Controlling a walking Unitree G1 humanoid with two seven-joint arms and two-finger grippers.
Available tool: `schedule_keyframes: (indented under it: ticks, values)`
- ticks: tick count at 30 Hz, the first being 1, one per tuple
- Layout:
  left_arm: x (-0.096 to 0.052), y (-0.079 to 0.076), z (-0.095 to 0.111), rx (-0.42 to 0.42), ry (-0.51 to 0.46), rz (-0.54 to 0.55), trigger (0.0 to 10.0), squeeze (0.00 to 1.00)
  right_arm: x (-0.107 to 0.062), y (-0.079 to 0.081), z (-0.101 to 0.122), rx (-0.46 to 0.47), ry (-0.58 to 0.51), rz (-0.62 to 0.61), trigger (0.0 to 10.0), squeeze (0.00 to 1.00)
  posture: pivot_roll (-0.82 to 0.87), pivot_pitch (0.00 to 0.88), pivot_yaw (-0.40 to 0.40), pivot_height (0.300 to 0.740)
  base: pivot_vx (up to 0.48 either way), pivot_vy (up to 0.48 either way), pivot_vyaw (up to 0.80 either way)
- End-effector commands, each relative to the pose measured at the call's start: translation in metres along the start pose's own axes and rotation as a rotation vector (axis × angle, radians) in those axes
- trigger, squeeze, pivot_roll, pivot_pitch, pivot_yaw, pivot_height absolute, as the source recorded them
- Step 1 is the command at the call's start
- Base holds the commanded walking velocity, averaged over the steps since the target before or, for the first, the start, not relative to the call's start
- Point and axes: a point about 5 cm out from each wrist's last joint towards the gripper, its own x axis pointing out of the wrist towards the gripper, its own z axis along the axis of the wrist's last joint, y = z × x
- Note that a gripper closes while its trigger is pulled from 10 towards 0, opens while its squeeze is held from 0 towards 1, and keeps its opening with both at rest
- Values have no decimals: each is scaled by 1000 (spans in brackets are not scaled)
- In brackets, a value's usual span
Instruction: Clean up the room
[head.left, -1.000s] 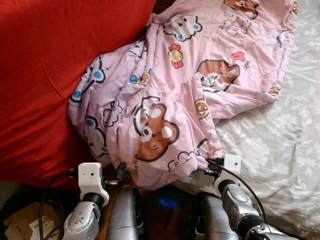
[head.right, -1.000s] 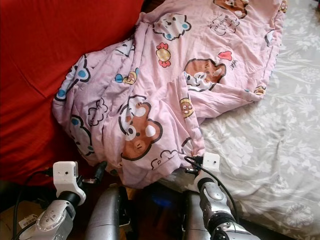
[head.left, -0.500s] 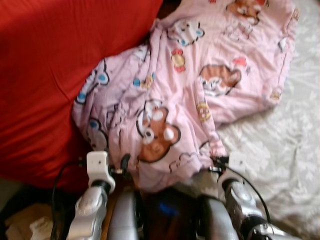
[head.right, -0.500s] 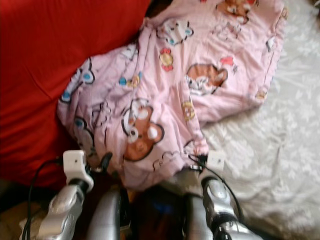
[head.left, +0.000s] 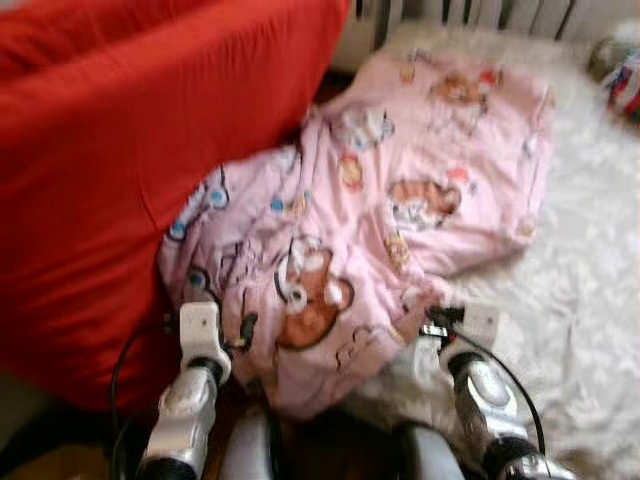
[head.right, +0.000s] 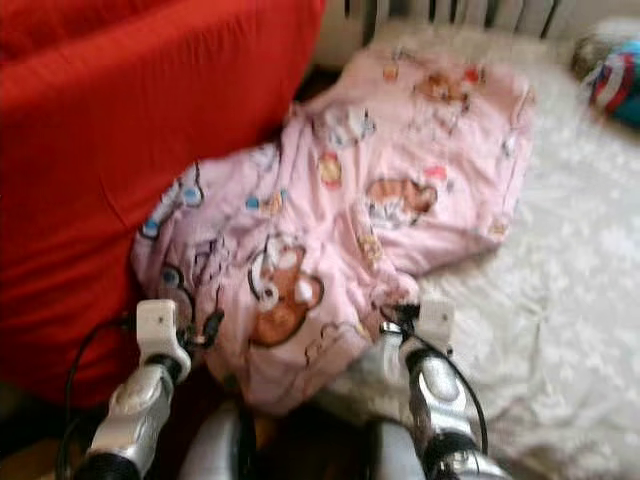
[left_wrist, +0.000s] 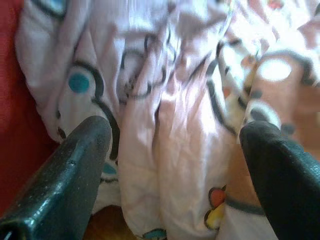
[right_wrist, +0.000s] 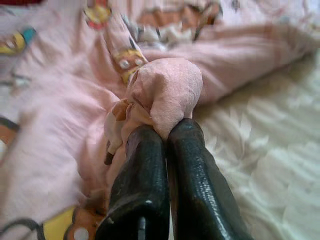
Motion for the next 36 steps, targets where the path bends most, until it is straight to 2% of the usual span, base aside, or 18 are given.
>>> schedule_keyframes:
  ticks: [1, 6, 10, 15, 18, 24, 29, 30, 36]
  values:
    - [1, 3, -2, 8, 6, 10, 10000, 0, 0, 2, 1, 4, -7, -1, 10000, 0, -53, 44, 9, 702, 0, 0, 0]
    - [6, 1, -2, 0, 8, 4, 10000, 0, 4, 5, 7, -8, -27, 13, 10000, 0, -60, 29, 6, 740, 0, 0, 0]
    - [6, 1, -9, 10, 38, -2, 10000, 0, 4, 5, 9, -10, -33, 16, 10000, 0, -61, 21, 5, 740, 0, 0, 0]
    - [1, 14, -25, 44, 124, 31, 10000, 0, 3, 5, 7, -10, -33, 15, 10000, 0, -60, 10, 8, 740, 0, 0, 0]
    - [-8, 23, -42, 70, 215, 54, 10000, 0, 3, 6, 6, -7, -37, 15, 10000, 0, -64, 4, 14, 740, 0, 0, 0]
    - [-19, 30, -59, 80, 299, 74, 10000, 0, 2, 7, 7, 4, -65, 16, 10000, 0, -67, 0, 21, 740, 0, 0, 0]
    - [-38, 39, -84, 76, 425, 120, 10000, 0, 1, 7, 8, 5, -77, 12, 10000, 0, -69, 0, 24, 740, 0, 0, 0]
    - [-42, 41, -89, 53, 448, 140, 10000, 0, 1, 7, 8, 3, -78, 13, 10000, 0, -71, 0, 25, 740, 0, 0, 0]
    - [-53, 44, -100, 51, 495, 157, 10000, 0, 1, 6, 9, 0, -83, 11, 10000, 0, -62, 0, 19, 740, 0, 0, 0]
